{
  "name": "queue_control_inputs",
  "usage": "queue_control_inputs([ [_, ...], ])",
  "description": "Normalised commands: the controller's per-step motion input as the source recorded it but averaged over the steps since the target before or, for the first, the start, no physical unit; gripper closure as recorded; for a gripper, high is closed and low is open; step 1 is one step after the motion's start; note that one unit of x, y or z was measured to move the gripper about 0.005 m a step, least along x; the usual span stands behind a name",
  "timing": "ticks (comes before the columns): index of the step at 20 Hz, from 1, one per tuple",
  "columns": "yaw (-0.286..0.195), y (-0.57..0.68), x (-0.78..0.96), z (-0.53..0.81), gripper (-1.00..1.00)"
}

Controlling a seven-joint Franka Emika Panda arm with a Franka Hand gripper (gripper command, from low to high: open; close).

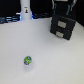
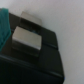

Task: Open the kcup holder, insert the kcup into the holder, and close the kcup holder

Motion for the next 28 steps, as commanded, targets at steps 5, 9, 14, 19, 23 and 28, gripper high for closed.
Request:
queue_control_inputs([
  [5, -0.16, 0.56, -0.13, -0.22, -1.0],
  [9, -0.147, 0.51, -0.1, -0.28, -1.0],
  [14, -0.127, 0.39, -0.08, -0.35, -1.0],
  [19, -0.135, 0.24, -0.22, -0.39, -1.0],
  [23, -0.106, 0.08, -0.36, -0.38, -1.0],
  [28, -0.004, -0.01, -0.41, -0.4, -1.0],
])
